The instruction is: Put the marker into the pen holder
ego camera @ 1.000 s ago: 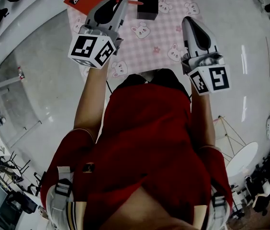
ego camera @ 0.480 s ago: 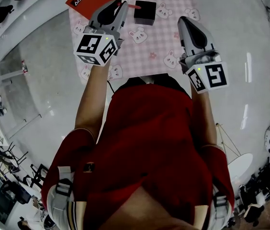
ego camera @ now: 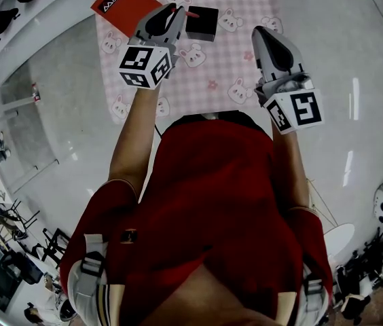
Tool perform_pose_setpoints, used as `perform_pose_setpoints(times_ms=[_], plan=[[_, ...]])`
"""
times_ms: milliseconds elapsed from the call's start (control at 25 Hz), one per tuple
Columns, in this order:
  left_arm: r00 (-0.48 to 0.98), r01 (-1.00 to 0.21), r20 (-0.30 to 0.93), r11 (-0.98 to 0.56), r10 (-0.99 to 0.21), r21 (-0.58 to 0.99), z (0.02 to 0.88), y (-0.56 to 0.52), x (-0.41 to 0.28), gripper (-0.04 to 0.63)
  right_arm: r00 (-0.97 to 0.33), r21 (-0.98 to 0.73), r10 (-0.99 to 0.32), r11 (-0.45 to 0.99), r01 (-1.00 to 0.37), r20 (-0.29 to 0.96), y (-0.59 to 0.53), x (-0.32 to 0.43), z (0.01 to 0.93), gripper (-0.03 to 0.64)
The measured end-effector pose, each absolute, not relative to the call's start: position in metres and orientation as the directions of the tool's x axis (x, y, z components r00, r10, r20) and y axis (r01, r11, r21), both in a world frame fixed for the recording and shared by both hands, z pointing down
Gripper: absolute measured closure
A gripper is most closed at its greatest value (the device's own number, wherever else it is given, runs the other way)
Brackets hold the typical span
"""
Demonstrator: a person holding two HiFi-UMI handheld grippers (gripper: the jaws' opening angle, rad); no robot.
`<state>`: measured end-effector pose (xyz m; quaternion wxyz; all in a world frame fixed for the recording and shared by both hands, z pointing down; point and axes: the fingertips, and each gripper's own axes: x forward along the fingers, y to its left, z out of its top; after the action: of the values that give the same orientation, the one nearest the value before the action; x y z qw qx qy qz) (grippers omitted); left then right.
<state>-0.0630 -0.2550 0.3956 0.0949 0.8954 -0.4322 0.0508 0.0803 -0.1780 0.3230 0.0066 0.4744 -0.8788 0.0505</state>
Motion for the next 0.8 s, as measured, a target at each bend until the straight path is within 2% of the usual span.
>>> perform_pose_setpoints(times_ms=[800], plan=[[0.603, -0.792, 0.324, -0.595, -0.729, 0.134, 0.476, -0.285, -0.048, 0.520, -0.547, -0.118, -0.827, 0.535, -0.836, 0.128, -0.206, 0.091, 0.354, 0.618]])
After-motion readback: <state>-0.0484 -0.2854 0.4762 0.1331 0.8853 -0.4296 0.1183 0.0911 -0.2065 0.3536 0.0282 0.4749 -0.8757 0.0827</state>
